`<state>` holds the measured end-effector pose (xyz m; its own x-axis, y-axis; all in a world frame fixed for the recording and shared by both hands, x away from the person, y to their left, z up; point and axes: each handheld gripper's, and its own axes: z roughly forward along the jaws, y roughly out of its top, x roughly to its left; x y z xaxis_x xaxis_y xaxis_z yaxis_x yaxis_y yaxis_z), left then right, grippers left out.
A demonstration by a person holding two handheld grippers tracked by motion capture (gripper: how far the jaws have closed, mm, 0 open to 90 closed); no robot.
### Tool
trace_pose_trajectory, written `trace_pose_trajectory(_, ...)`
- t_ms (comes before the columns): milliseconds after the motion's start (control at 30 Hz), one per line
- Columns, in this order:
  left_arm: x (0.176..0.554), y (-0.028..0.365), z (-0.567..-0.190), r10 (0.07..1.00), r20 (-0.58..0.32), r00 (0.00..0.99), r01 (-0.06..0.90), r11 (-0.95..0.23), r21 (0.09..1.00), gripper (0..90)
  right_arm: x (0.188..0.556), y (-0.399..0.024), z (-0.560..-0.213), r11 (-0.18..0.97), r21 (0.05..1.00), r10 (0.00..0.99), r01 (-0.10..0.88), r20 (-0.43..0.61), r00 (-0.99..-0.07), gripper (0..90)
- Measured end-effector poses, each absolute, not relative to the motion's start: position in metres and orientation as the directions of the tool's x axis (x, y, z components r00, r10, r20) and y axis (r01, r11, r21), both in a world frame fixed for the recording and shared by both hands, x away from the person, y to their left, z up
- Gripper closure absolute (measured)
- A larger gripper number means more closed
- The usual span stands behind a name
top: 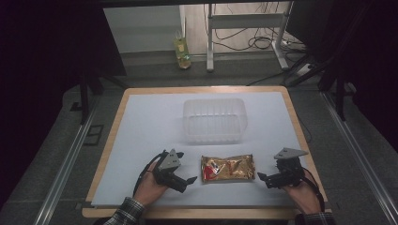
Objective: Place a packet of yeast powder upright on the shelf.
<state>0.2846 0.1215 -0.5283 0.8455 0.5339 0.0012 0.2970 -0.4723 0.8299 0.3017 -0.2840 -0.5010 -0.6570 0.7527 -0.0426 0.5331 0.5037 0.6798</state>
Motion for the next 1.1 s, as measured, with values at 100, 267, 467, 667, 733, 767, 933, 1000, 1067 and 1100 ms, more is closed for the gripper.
trace_pose_trajectory(100, 0.284, 0.119, -0.528, 0.529, 0.000, 0.848, 0.301, -0.482, 0.823, 1.2, 0.300, -0.286, -0.502, 0.502, 0.683, 0.761, 0.531, -0.057, -0.646, 0.0)
trace_pose_trajectory(267, 0.284, 0.117, -0.528, 0.522, -0.008, 0.853, 0.306, -0.488, 0.817, 1.5, 0.298, -0.288, -0.507, 0.502, 0.674, 0.752, 0.543, -0.031, -0.658, 0.0)
trace_pose_trajectory(467, 0.284, 0.118, -0.528, 0.521, -0.005, 0.854, 0.303, -0.490, 0.818, 2.4, 0.298, -0.290, -0.508, 0.489, 0.684, 0.755, 0.541, -0.022, -0.656, 0.0)
trace_pose_trajectory(667, 0.283, 0.115, -0.527, 0.513, 0.006, 0.859, 0.296, -0.505, 0.811, 6.5, 0.296, -0.292, -0.509, 0.506, 0.679, 0.748, 0.531, -0.038, -0.663, 0.0)
trace_pose_trajectory(733, 0.283, 0.115, -0.526, 0.512, 0.004, 0.859, 0.296, -0.502, 0.812, 8.9, 0.296, -0.292, -0.509, 0.507, 0.679, 0.748, 0.531, -0.041, -0.662, 0.0)
trace_pose_trajectory(767, 0.283, 0.115, -0.526, 0.512, 0.004, 0.859, 0.296, -0.502, 0.812, 11.5, 0.296, -0.292, -0.509, 0.507, 0.679, 0.748, 0.531, -0.041, -0.662, 0.0)
trace_pose_trajectory(933, 0.283, 0.114, -0.522, 0.504, -0.019, 0.864, 0.295, -0.474, 0.829, 21.7, 0.296, -0.294, -0.509, 0.502, 0.683, 0.750, 0.531, -0.036, -0.661, 0.0)
trace_pose_trajectory(1000, 0.283, 0.113, -0.520, 0.494, -0.026, 0.869, 0.289, -0.464, 0.838, 27.6, 0.295, -0.293, -0.509, 0.503, 0.681, 0.750, 0.533, -0.037, -0.660, 0.0)
trace_pose_trajectory(1067, 0.282, 0.111, -0.519, 0.486, -0.021, 0.874, 0.275, -0.459, 0.845, 34.7, 0.295, -0.292, -0.509, 0.505, 0.680, 0.749, 0.532, -0.040, -0.661, 0.0)
trace_pose_trajectory(1100, 0.282, 0.111, -0.519, 0.486, -0.021, 0.874, 0.275, -0.459, 0.845, 36.6, 0.295, -0.292, -0.509, 0.505, 0.680, 0.749, 0.532, -0.040, -0.661, 0.0)
